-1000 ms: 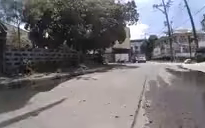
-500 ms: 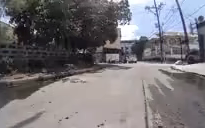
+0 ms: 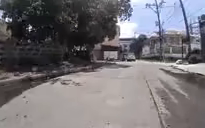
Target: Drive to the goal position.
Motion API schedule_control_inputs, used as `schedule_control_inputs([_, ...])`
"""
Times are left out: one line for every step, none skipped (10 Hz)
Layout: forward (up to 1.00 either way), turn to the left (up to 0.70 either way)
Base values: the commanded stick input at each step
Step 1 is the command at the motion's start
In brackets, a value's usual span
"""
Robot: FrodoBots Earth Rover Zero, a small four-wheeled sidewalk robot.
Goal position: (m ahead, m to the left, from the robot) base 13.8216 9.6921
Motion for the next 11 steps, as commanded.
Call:
schedule_control_inputs([1.0, 0.0])
schedule_control_inputs([1.0, -0.04])
schedule_control_inputs([1.0, -0.24])
schedule_control_inputs([1.0, -0.39])
schedule_control_inputs([1.0, -0.4])
schedule_control_inputs([1.0, -0.4])
schedule_control_inputs([1.0, -0.4])
schedule_control_inputs([1.0, -0.23])
schedule_control_inputs([1.0, -0.05])
schedule_control_inputs([1.0, 0.0])
schedule_control_inputs([1.0, 0.0])
